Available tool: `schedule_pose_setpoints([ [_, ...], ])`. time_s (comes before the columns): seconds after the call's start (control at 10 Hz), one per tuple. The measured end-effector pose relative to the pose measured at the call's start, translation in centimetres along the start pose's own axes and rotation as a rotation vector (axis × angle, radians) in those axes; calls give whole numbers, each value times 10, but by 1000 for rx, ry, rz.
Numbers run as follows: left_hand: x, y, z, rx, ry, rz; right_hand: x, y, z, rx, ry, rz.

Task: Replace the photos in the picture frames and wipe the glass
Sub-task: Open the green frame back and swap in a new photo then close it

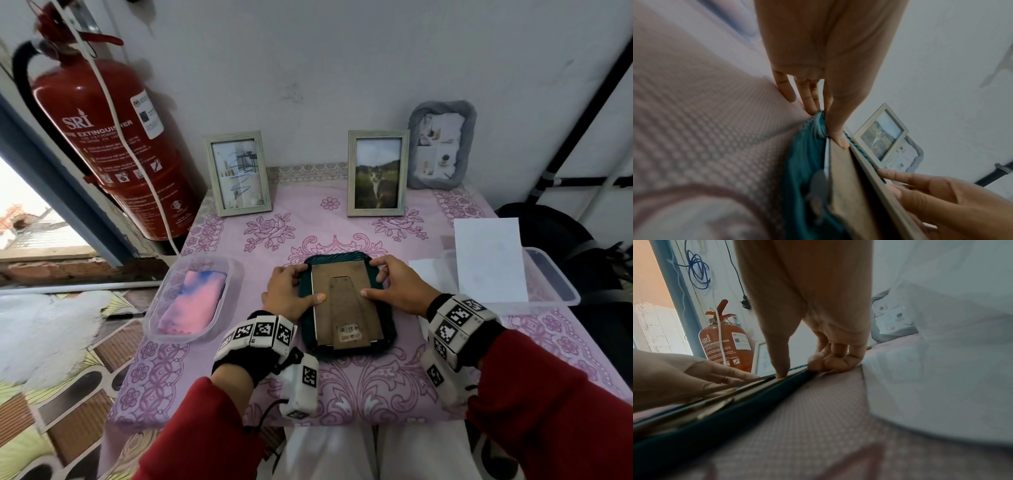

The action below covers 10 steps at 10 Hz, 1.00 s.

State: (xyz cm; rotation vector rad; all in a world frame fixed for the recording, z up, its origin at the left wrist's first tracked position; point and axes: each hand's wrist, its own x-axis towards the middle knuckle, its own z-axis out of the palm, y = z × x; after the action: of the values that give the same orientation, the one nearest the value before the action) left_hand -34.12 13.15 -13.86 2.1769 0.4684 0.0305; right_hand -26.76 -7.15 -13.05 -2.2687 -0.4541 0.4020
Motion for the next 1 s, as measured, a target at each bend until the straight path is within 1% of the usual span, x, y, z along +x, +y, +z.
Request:
schedule_pose_setpoints([
  [0.3,1,0,1,-3,-2,3,0,0,-2,26,-3,9],
  [0.6,0,-1,0,-6,-6,10,-3,-1,-3,-45,-33,-43],
  [1.0,0,-3,0,3,-17,6,-1,2,-5,-38,-81,-17],
])
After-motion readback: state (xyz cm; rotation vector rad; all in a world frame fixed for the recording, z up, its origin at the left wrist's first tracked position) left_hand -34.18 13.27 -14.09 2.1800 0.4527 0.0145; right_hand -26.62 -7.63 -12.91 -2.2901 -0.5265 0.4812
